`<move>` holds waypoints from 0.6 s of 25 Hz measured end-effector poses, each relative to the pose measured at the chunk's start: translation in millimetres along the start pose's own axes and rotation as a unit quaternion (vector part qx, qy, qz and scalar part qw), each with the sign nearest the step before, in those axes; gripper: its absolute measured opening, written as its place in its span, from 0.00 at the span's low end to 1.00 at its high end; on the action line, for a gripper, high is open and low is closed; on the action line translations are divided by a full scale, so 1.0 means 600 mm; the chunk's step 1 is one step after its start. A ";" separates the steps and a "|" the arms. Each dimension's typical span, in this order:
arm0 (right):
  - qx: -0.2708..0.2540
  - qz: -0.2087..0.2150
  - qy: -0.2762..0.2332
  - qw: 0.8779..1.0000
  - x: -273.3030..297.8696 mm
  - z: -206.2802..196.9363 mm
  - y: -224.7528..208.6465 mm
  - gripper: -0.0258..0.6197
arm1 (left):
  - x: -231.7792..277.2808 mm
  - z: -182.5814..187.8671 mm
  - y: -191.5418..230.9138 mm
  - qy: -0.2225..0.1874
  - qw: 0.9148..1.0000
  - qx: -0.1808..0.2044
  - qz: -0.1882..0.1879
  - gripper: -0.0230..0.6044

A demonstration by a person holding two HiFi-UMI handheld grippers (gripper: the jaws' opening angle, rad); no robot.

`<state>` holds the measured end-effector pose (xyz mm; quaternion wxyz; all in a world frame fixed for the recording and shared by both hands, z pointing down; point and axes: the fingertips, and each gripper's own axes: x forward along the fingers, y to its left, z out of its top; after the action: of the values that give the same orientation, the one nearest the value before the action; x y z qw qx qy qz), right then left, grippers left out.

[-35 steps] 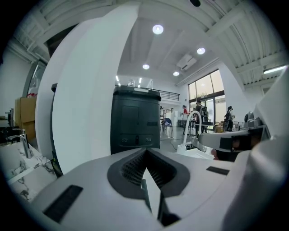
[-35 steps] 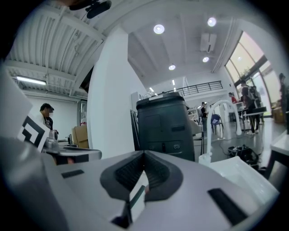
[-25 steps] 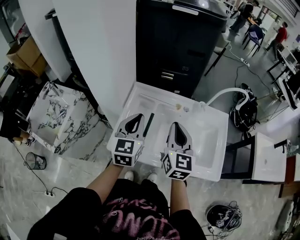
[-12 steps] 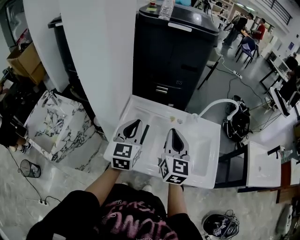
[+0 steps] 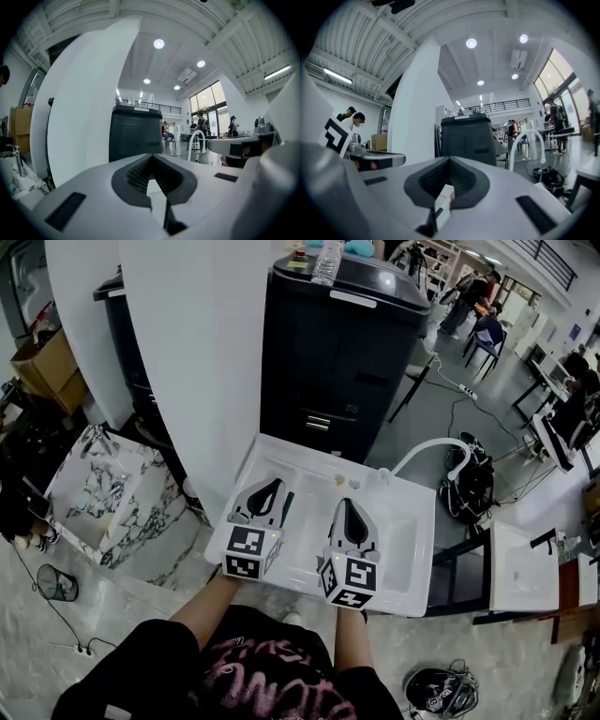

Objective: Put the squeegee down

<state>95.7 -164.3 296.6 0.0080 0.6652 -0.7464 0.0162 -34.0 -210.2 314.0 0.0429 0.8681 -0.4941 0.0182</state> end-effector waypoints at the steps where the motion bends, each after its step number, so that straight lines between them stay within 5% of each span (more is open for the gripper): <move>1: 0.000 -0.001 -0.001 1.000 -0.001 0.001 -0.001 0.07 | 0.000 0.000 -0.001 0.000 1.000 0.000 -0.001 0.05; 15: -0.001 -0.006 -0.003 1.000 0.010 -0.006 -0.007 0.07 | 0.007 0.001 0.001 -0.006 1.000 0.007 0.003 0.05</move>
<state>99.5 -170.6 300.2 0.0071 0.6700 -0.7422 0.0133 -32.5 -214.5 313.7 0.0340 0.8673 -0.4964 0.0169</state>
